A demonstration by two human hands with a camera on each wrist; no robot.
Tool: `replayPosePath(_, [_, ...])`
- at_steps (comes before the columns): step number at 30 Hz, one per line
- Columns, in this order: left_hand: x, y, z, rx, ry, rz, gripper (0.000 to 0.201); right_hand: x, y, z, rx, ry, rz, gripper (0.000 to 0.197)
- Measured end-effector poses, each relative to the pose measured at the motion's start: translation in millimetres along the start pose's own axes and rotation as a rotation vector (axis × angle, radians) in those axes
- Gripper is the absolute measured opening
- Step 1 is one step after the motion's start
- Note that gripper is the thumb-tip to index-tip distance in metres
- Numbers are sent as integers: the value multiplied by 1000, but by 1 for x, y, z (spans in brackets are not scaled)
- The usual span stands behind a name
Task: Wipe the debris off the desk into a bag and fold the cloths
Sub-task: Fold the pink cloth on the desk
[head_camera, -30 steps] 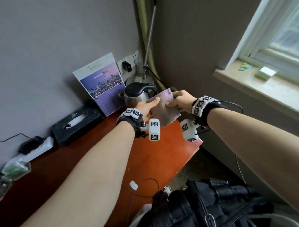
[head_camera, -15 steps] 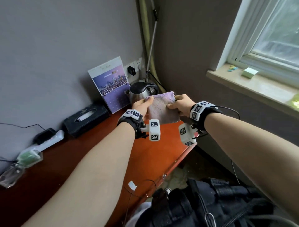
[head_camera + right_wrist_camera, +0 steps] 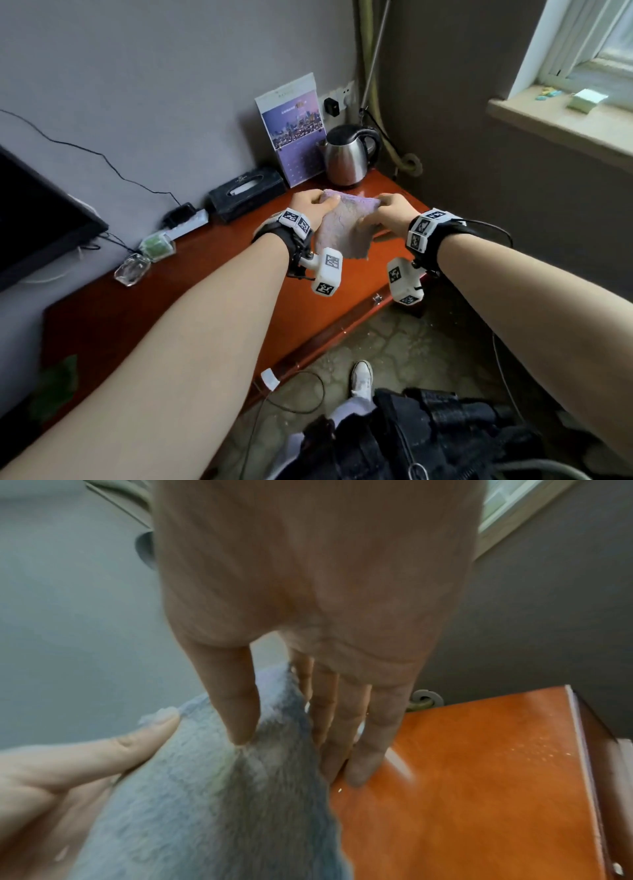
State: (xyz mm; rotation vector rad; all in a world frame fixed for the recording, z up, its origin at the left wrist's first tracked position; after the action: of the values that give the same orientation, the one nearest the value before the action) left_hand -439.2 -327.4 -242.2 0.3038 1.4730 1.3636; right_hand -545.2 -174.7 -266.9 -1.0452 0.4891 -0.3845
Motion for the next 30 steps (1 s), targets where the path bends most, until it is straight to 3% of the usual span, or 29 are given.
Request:
replayPosePath(3, [-21, -13, 23, 4, 6, -111, 31, 23, -16, 6, -64, 13, 228, 62])
replayPosePath(5, [-34, -21, 37, 10, 14, -172, 35, 42, -32, 13, -141, -24, 365, 63])
replayPosePath(9, [-56, -32, 69, 26, 0, -201, 30, 95, -58, 32, -243, -141, 570, 22])
replayPosePath(12, [-74, -45, 94, 49, -26, -192, 9, 137, -67, 41, -215, -164, 688, 23])
replayPosePath(14, [-91, -64, 110, 36, -28, -173, 18, 168, -70, 46, -201, -191, 714, 19])
replayPosePath(20, [-155, -160, 175, -78, -63, -117, 36, 281, -60, 53, -165, -226, 692, 13])
replayPosePath(24, [-201, -254, 228, -243, -136, -157, 53, 372, -52, 65, -148, -247, 616, 15])
replayPosePath(27, [-236, -324, 271, -366, -115, -28, 66, 441, -47, 79, -136, -274, 552, 16])
replayPosePath(30, [-267, -377, 315, -449, -70, 134, 56, 502, -43, 92, -127, -331, 542, 18])
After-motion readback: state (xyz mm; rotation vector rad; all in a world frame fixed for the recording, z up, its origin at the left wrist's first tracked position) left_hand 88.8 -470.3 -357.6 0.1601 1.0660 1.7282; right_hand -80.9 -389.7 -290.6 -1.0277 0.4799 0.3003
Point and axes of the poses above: each hand's wrist, its own z-axis away from the middle knuckle, its own x-axis out of the palm, y = z × x, the point moved 7 cm from there along -z, towards the middle knuckle, and after that the axes turned 6 degrees about -y, right-handed, at the moved point
